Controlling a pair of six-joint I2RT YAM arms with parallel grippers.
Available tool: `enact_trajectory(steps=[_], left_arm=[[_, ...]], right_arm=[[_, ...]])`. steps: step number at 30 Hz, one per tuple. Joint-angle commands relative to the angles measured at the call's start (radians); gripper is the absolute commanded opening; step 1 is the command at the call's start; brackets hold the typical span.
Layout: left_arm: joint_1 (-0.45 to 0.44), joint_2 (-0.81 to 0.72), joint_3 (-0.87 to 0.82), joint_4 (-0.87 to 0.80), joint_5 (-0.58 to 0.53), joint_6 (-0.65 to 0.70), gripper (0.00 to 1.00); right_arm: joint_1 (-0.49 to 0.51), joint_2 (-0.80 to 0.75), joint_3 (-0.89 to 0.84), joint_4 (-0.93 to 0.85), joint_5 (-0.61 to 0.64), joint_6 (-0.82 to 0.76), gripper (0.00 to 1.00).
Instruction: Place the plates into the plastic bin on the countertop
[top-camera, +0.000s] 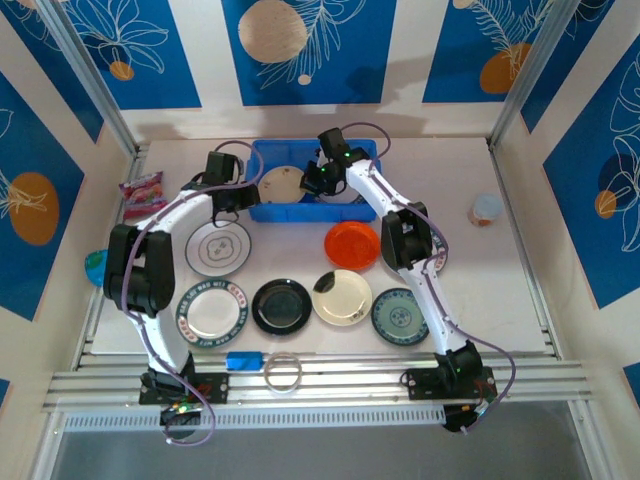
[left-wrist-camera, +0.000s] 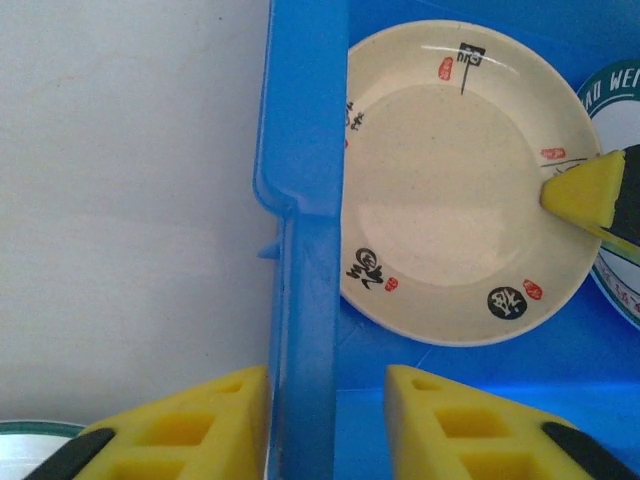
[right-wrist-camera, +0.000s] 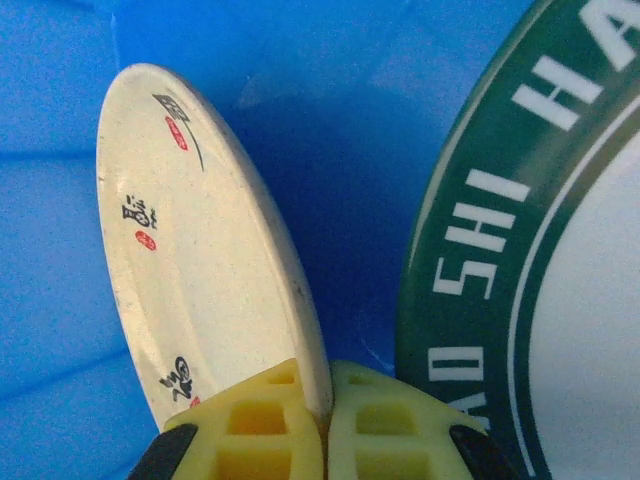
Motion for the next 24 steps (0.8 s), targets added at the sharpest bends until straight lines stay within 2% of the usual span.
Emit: enact_trajectory(steps=[1,4,8,16,24], left_arm=[[-0.013,-0.04,0.008,0.008,0.014,-0.001,0.4],[-0.017,-0.041,0.022,-0.003,0.011,0.002,0.44],[-0.022,-0.054,0.027,-0.006,0.006,0.003,0.45],[-0.028,-0.075,0.037,-0.016,0.001,0.008,0.46],[-0.038,-0.1,0.039,-0.021,-0.009,0.024,0.55]], right_arm=[[0.012,0.012,0.055,-0.049,-0.005,-0.007,0.18],[0.015,0.012,0.082,-0.086,0.038,-0.03,0.34],[0.013,0.003,0.09,-0.118,0.068,-0.048,0.46],[0.005,-0.053,0.058,-0.129,0.085,-0.07,0.46],[0.005,-0.148,-0.017,-0.065,0.024,-0.077,0.46]])
